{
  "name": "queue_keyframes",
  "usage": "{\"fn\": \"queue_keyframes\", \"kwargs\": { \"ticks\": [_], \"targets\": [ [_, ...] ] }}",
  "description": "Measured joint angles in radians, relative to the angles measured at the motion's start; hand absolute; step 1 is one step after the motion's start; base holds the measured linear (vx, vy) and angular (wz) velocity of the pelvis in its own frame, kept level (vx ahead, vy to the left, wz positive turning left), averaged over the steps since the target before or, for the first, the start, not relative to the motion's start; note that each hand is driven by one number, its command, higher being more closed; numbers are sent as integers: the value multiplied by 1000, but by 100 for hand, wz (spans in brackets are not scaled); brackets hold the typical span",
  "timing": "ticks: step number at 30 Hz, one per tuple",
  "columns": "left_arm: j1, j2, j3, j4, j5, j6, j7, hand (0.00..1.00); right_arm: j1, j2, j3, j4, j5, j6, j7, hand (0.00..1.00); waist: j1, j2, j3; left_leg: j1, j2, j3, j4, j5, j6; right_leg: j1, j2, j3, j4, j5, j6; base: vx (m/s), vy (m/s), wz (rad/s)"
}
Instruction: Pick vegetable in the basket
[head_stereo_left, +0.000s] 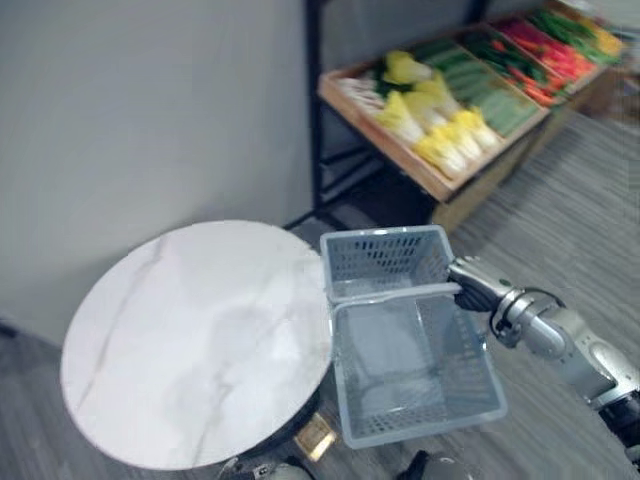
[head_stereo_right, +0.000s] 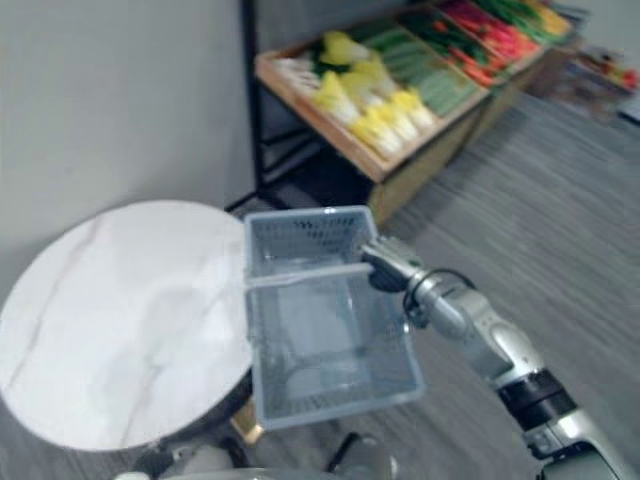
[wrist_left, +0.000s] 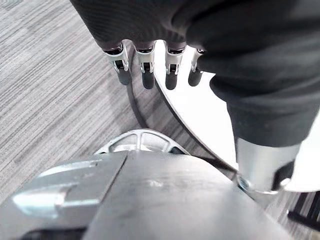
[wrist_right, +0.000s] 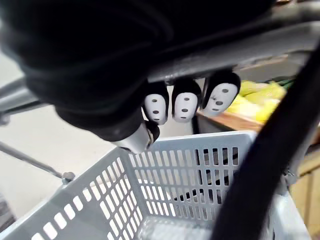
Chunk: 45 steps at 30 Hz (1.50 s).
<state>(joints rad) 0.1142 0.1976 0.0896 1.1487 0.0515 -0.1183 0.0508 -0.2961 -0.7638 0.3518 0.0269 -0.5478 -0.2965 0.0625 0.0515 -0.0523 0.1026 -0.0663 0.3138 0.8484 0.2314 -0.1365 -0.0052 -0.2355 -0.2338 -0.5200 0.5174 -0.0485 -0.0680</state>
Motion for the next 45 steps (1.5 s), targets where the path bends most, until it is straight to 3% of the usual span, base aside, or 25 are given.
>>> {"fn": "queue_keyframes", "kwargs": {
  "ticks": [1,2,3,4,6,8,11,12,13,14,15,17,20,21,24,29,34,37,40,41,42,43,44,45],
  "targets": [
    [2,-11,6,3,0,-2,-6,0,-6,-4,8,-3,-1,-1,-1,100,-7,-13,-9,13,-5,73,-28,24,2,-1,-22,-20,48,-53,-13,-172,-92,-166],
    [4,-2,10,1,0,-3,-13,0,-7,0,10,-1,-1,2,-2,100,-21,-35,-13,20,-19,127,-35,34,1,38,-60,-49,35,-90,56,-73,-169,-161],
    [-2,16,14,5,0,3,-13,0,-17,2,13,3,-2,2,-3,100,-18,-63,-23,17,-11,178,-13,35,0,79,-57,-58,-68,-122,114,-57,-218,-136],
    [-3,16,17,5,0,5,-11,0,-25,1,15,4,-3,3,-3,100,-18,-64,-22,16,-2,201,3,40,-3,85,-37,-64,-121,-131,118,-81,-301,-127],
    [-3,-9,19,7,6,9,-11,0,-24,-14,19,20,-7,7,-2,100,-31,-6,-24,26,67,257,64,45,-9,120,48,-58,-260,-105,103,-75,-273,-92],
    [-2,-23,16,6,10,8,-10,0,5,-20,19,20,-7,9,-2,100,-45,24,-30,46,108,266,91,57,-18,151,97,-46,-308,-93,90,-90,-205,-40],
    [1,-24,16,5,11,8,-12,0,62,-21,7,11,-2,3,-3,100,-59,32,-35,53,186,214,185,114,-25,191,149,-15,-362,-82,72,-67,-173,-35],
    [8,-26,18,5,11,8,-9,0,74,-21,8,12,-2,-2,-3,100,-53,31,-30,45,196,109,235,155,-16,208,156,23,-376,-74,58,-52,-157,-67],
    [14,-29,19,5,10,6,-8,0,80,-19,8,12,-2,-3,-3,100,-49,28,-28,22,190,29,259,156,-22,215,155,48,-384,-69,55,-51,-92,-94],
    [28,-39,25,3,10,-8,-3,0,83,-15,8,16,-2,-2,-3,100,-44,21,-22,-13,116,-185,262,93,-64,219,146,97,-397,-59,54,-37,-22,-91],
    [33,-43,23,2,10,-14,0,0,82,-11,8,19,-2,-2,-3,100,-42,24,-21,-23,64,-286,254,61,-76,217,142,131,-405,-56,54,-45,29,-137],
    [55,-66,24,3,9,-28,8,0,82,-8,9,31,4,-3,-7,100,-19,46,-15,-35,-91,-580,186,-25,-91,218,165,254,-449,-37,58,-16,66,-162],
    [64,-78,12,-10,10,-34,9,0,82,-7,8,31,7,-3,-10,100,-23,74,-7,-44,-155,-732,35,-6,-82,191,216,347,-445,-8,64,21,123,-127],
    [63,-77,11,-13,11,-34,8,0,83,-8,8,32,7,-2,-10,100,-24,77,-8,-49,-152,-729,13,-4,-80,179,224,363,-437,-8,65,58,183,-89],
    [37,-63,9,-16,12,-39,10,0,128,-7,-30,38,8,-3,-10,100,-36,55,-6,-50,-190,-700,-33,3,-66,151,194,396,-467,25,113,69,146,-28],
    [43,-69,-9,-17,38,-39,10,0,255,18,-161,36,17,-10,-9,100,-41,67,-6,3,-251,-694,-114,24,-35,183,145,397,-503,40,138,81,151,6],
    [49,-63,-17,-16,47,-40,2,0,303,46,-187,37,17,-9,-9,100,-47,61,-7,42,-267,-654,-148,24,-32,183,135,446,-505,50,152,22,63,-29],
    [49,-57,-28,-16,51,-44,0,0,325,68,-203,45,13,-7,-9,100,-47,60,-6,50,-269,-641,-157,12,-12,143,137,469,-451,44,158,-35,46,-31],
    [47,-52,-46,-15,51,-45,0,0,359,118,-261,63,1,7,-9,100,-51,60,5,59,-266,-650,-138,-37,15,36,131,470,-188,3,171,-76,45,-5],
    [50,-47,-50,-15,51,-46,0,0,374,126,-276,62,-2,9,-10,100,-56,49,17,86,-273,-657,-128,-46,24,-15,119,470,-26,5,169,-100,61,13],
    [50,-39,-53,-15,50,-47,0,0,375,127,-280,62,-4,10,-10,100,-56,43,23,99,-280,-661,-121,-52,28,-38,111,469,48,12,158,-72,70,16],
    [49,-29,-56,-15,50,-46,0,0,375,130,-288,59,-8,10,-12,100,-57,27,34,126,-289,-662,-119,-58,34,-80,92,459,161,56,111,-21,68,13],
    [50,-28,-57,-15,51,-46,0,0,375,145,-305,59,-19,9,-21,100,-58,39,45,144,-282,-668,-119,-62,43,-120,70,432,240,119,100,9,55,11],
    [49,-28,-57,-16,50,-46,0,0,374,155,-308,59,-25,9,-34,100,-64,37,46,153,-279,-670,-119,-64,49,-144,54,406,282,108,95,60,52,4]
  ]
}}
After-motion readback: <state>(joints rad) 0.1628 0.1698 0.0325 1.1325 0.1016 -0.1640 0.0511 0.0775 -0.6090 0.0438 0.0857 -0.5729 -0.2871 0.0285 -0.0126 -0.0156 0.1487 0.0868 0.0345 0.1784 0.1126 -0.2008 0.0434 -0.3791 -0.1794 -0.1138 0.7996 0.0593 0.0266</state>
